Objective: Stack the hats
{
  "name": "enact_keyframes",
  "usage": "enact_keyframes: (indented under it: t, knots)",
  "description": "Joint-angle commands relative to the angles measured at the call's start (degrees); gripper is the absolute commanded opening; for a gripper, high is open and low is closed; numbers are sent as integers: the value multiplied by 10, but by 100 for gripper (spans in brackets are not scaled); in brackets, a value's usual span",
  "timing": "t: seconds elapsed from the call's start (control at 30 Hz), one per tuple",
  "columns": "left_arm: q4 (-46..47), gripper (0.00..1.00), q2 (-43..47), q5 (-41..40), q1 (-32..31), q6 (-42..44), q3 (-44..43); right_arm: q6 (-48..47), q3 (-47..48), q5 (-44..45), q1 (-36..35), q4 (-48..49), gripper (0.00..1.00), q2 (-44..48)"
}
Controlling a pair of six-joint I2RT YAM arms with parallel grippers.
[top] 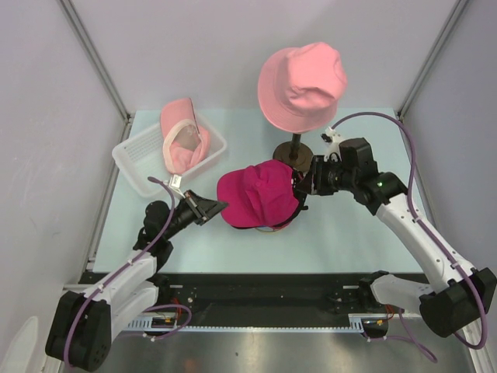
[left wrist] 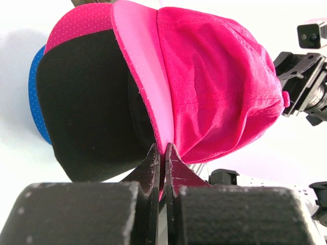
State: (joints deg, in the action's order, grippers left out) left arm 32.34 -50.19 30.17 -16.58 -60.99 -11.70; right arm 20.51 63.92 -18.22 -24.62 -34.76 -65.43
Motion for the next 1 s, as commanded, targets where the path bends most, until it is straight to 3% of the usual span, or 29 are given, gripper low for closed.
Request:
enact_keyframes:
  t: [0.0, 0.17, 0.2, 0.27, 0.37, 0.4, 0.43, 0.6, 0.97]
  knots:
    - [-51, 0, -7, -6, 5, 40, -6, -7, -11, 6, -1, 22, 33, -7]
    - [-43, 0, -24, -1, 5, 45, -3, -5, -19, 27, 0, 32, 19, -16]
    - [-44, 0, -27, 0, 5, 47, -3, -3, -20, 33, 0, 33, 10, -23]
    - [-47, 1, -32, -3, 5, 48, -3, 1, -22, 52, 0, 28, 0, -29]
    - [-62, 8, -41, -16, 6, 59, -7, 11, -28, 80, 0, 19, 0, -38]
    - [-75, 21, -46, -23, 5, 62, -10, 14, -30, 85, 0, 16, 0, -39]
    - [-87, 24, -47, -30, 5, 66, -18, 16, -35, 94, -1, 11, 0, -43]
    - [-99, 30, -70, -52, 5, 71, -30, 29, -54, 107, 0, 8, 0, -47]
    - [-110, 31, -133, -55, 5, 99, -83, 50, -92, 131, 1, 35, 0, -89]
